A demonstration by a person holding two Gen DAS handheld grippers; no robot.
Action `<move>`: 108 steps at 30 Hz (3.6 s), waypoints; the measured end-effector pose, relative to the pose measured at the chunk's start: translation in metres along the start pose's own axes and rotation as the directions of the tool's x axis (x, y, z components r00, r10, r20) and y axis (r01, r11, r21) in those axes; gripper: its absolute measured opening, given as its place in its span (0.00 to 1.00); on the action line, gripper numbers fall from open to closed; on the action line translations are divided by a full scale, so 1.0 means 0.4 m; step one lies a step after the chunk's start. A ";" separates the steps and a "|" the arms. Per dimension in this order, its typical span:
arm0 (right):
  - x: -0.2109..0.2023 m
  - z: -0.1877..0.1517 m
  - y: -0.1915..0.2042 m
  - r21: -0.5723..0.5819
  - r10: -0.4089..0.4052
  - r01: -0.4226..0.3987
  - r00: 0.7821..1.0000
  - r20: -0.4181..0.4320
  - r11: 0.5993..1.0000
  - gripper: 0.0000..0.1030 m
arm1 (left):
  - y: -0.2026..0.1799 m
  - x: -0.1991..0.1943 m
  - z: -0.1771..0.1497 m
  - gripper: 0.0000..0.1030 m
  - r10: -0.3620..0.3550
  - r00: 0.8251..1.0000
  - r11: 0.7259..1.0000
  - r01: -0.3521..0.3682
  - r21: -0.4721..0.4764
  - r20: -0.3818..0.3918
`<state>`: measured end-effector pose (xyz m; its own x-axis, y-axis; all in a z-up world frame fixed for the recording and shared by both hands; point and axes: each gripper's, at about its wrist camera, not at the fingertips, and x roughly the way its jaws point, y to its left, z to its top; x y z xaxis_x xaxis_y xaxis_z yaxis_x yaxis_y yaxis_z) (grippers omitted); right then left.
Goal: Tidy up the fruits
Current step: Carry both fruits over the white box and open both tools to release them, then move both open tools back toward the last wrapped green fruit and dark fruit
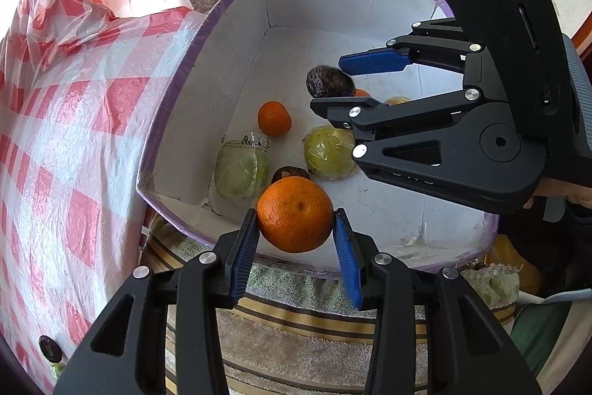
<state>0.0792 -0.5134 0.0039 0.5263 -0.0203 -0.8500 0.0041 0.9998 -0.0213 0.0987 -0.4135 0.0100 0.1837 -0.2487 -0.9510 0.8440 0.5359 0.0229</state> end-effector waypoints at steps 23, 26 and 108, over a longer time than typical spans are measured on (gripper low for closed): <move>-0.035 0.018 0.014 0.000 -0.016 0.016 0.999 0.052 1.000 0.78 | 0.108 -0.152 -0.078 0.69 0.042 0.989 0.990 -0.023 -0.137 0.141; -0.041 0.021 0.025 -0.011 -0.012 0.013 0.998 0.058 1.000 0.78 | 0.130 -0.168 -0.098 0.69 0.056 0.987 0.986 -0.031 -0.162 0.153; -0.005 0.244 0.843 -0.460 0.295 -0.215 0.950 0.108 0.862 0.93 | 0.656 -0.214 -0.694 0.59 0.452 0.890 0.582 -0.248 -0.774 0.054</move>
<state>0.1627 -0.1755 0.0499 0.5924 0.2761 -0.7569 -0.5005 0.8623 -0.0772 0.1646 -0.0275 0.0118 0.5723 -0.0233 -0.8197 0.0559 0.9984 0.0107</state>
